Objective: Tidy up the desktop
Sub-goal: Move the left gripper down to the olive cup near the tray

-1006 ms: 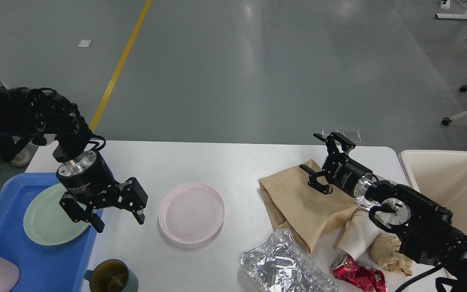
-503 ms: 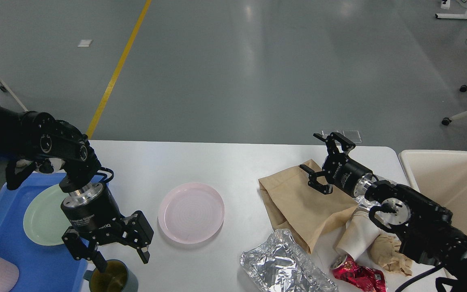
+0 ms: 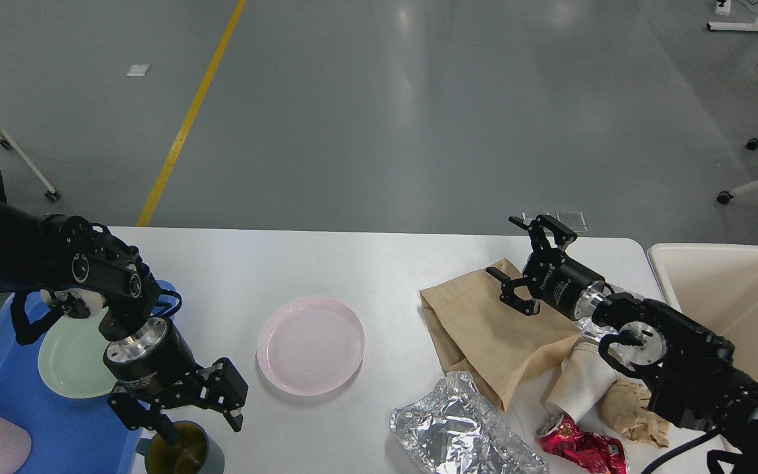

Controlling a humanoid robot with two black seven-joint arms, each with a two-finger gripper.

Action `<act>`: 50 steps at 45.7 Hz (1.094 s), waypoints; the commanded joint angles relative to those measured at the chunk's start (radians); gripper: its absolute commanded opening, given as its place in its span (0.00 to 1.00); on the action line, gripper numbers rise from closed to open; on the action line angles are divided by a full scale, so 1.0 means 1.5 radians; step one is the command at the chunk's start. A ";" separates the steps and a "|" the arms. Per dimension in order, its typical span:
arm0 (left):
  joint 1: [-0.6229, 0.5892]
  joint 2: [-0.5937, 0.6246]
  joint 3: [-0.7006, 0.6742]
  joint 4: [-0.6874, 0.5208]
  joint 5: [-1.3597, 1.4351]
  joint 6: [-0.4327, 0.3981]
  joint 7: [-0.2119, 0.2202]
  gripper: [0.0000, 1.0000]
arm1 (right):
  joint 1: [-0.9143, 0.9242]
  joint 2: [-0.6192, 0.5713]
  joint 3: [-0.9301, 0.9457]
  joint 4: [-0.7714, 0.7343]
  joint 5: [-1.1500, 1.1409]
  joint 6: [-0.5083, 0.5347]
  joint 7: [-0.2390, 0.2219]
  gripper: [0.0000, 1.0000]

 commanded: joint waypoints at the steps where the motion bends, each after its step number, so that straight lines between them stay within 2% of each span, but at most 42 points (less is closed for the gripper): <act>1: 0.023 -0.003 -0.002 0.003 0.001 0.016 0.000 0.93 | 0.000 0.000 -0.001 0.000 0.000 0.000 0.000 1.00; 13: 0.076 -0.003 -0.004 0.014 0.005 0.084 0.001 0.93 | 0.000 0.000 0.000 0.000 0.000 0.000 0.000 1.00; 23: 0.090 -0.003 -0.008 0.017 0.004 0.115 0.000 0.93 | 0.000 0.000 0.000 0.000 0.000 0.000 0.000 1.00; 30: 0.090 -0.003 -0.010 0.018 0.004 0.121 -0.001 0.85 | 0.000 0.000 0.000 0.000 0.000 0.000 0.000 1.00; 32: 0.090 -0.003 -0.010 0.017 0.005 0.120 -0.001 0.80 | 0.000 0.000 -0.001 0.000 0.000 0.000 0.000 1.00; 36: 0.089 -0.002 -0.010 0.017 0.007 0.108 0.000 0.60 | 0.000 0.000 0.000 0.000 0.000 0.000 0.000 1.00; 41: 0.089 0.003 -0.011 0.018 0.009 0.086 0.000 0.41 | 0.000 0.000 0.000 0.000 0.000 0.000 0.000 1.00; 44: 0.089 0.005 -0.011 0.018 0.010 0.061 -0.001 0.27 | 0.000 0.000 0.000 0.000 0.000 0.000 0.000 1.00; 45: 0.087 0.006 -0.009 0.018 0.010 0.046 -0.001 0.17 | 0.000 0.000 0.000 0.000 0.000 0.000 0.000 1.00; 50: 0.079 0.010 -0.004 0.018 0.010 0.019 -0.001 0.05 | 0.000 0.000 0.000 0.000 0.000 0.000 0.000 1.00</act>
